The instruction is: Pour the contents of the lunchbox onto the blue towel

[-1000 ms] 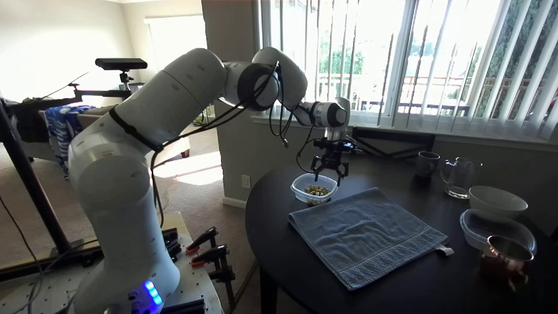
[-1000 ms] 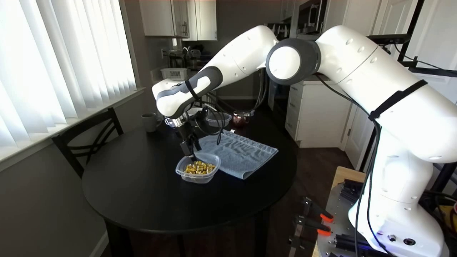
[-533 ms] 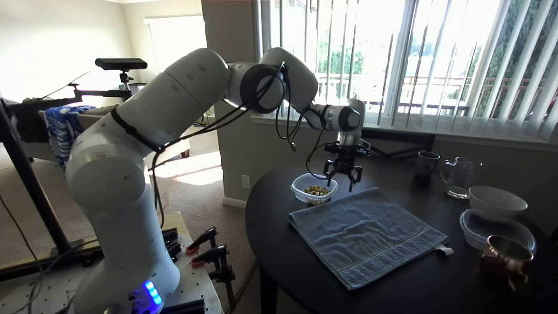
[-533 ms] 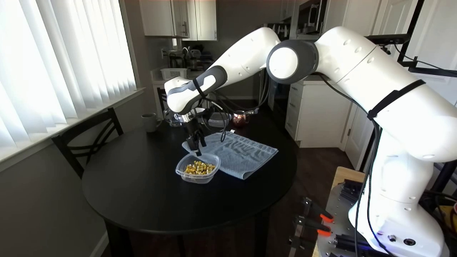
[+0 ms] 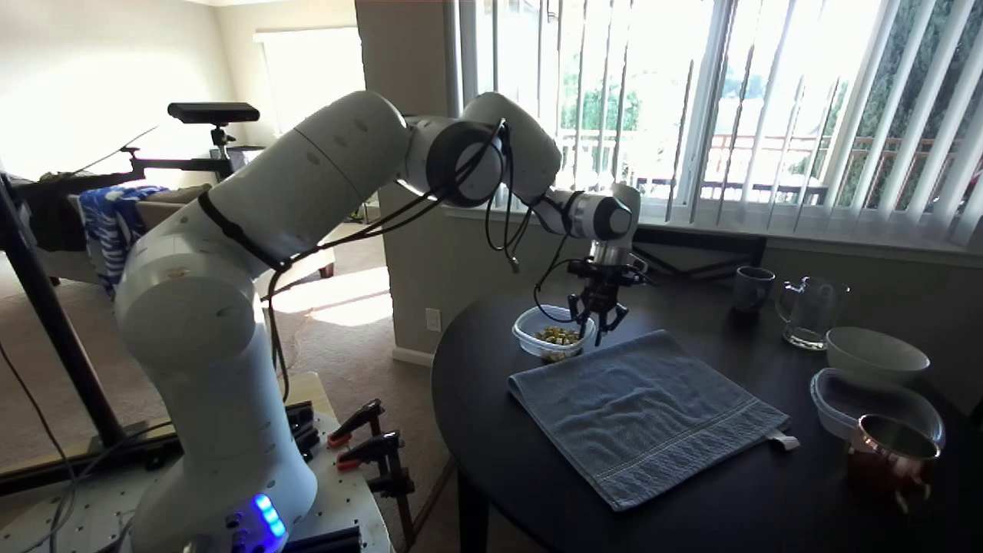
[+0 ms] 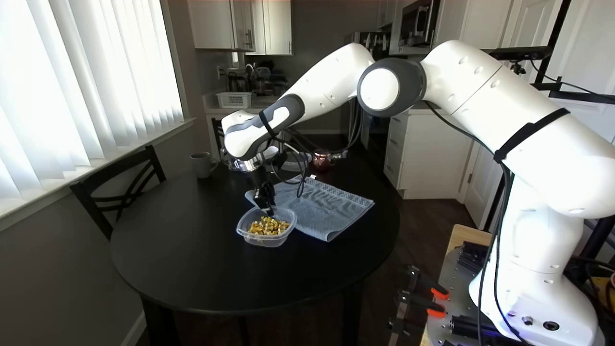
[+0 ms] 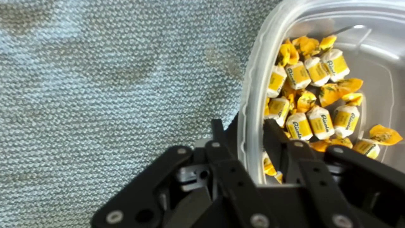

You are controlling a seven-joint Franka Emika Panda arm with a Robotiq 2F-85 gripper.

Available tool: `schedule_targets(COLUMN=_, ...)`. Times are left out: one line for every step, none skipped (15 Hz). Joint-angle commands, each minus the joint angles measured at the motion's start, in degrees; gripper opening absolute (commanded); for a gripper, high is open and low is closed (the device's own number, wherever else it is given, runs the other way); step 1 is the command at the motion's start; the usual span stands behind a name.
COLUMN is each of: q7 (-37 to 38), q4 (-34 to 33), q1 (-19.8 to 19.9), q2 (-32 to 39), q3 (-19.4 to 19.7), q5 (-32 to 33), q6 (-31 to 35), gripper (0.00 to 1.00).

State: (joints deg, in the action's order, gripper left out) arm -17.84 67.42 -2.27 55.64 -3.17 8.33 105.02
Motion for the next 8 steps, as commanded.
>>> schedule_targets(q7=-0.99, q4=0.67, q1=0.99, q2=-0.58, q3=-1.03, q5=-1.57, q6=0.76, gripper=0.08)
schedule_targets(q7=-0.94, q4=0.98, q1=1.00, q2=-0.86, q3=-1.06, q5=-1.65, q6=1.00, gripper=0.03)
schedule_targets(q7=-0.83, q4=1.37, q1=1.00, q2=-1.21, q3=-1.07, q5=-1.71, q6=1.38, gripper=0.01)
schedule_targets(q7=-0.85, q4=1.55, q1=1.05, q2=-1.46, q3=-1.10, q5=-1.89, q6=1.51, gripper=0.01)
schedule_targets(q7=-0.73, q4=1.94, q1=1.07, q2=-1.90, q3=-1.10, q5=-2.09, q6=1.76, gripper=0.02)
schedule_targets(q7=-1.04, q4=2.23, q1=1.19, q2=-2.28, q3=-1.25, q5=-2.37, q6=1.93, gripper=0.03)
schedule_targets(q7=-1.66, q4=2.37, q1=1.48, q2=-2.64, q3=-1.63, q5=-2.87, q6=2.02, gripper=0.02)
schedule_targets(q7=-3.11, q4=2.61, q1=2.30, q2=-3.20, q3=-2.66, q5=-4.14, q6=2.06, gripper=0.02)
